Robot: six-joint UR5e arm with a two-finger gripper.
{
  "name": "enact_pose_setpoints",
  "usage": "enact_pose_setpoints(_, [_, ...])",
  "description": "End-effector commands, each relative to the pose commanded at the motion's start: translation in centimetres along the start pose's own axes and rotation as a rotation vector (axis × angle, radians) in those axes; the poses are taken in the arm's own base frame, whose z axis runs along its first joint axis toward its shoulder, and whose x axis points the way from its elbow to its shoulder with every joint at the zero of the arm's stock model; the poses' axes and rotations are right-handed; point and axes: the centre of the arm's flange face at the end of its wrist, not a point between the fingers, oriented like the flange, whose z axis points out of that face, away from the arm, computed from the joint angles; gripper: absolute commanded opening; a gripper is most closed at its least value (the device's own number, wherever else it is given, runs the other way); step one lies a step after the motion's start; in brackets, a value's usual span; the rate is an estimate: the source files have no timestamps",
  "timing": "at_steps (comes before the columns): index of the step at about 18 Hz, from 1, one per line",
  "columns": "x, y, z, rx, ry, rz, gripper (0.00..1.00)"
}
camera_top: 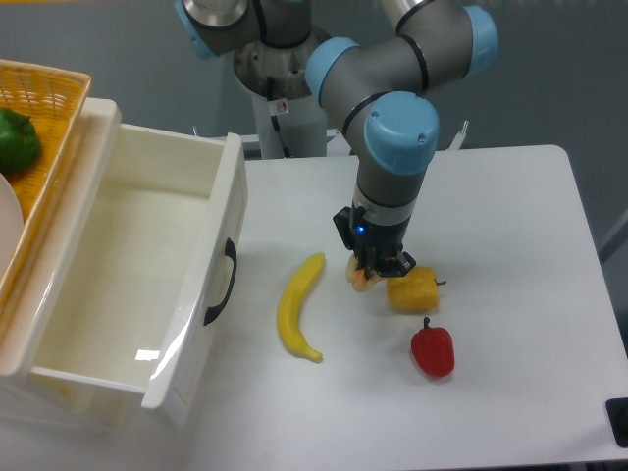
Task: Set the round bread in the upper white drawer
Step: 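Lower the gripper onto the round bread roll beside the banana, then close the gripper on the bread roll and lift it, then carry the bread roll over the open white drawer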
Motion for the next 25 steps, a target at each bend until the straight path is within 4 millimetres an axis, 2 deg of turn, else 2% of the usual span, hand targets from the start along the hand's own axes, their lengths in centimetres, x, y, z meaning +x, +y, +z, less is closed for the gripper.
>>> enact_pose_setpoints(6, [0.7, -0.4, -1.7, 0.015, -0.025, -0.063, 0.08])
enact_pose_setpoints(11, [2.0, -1.7, -3.4, 0.071, -0.03, -0.156, 0.08])
enact_pose_setpoints(21, [5.3, -2.6, -11.0, 0.251, -0.064, -0.333, 0.08])
enact_pose_setpoints(25, [6.4, -3.1, -13.2, 0.313, -0.062, -0.394, 0.08])
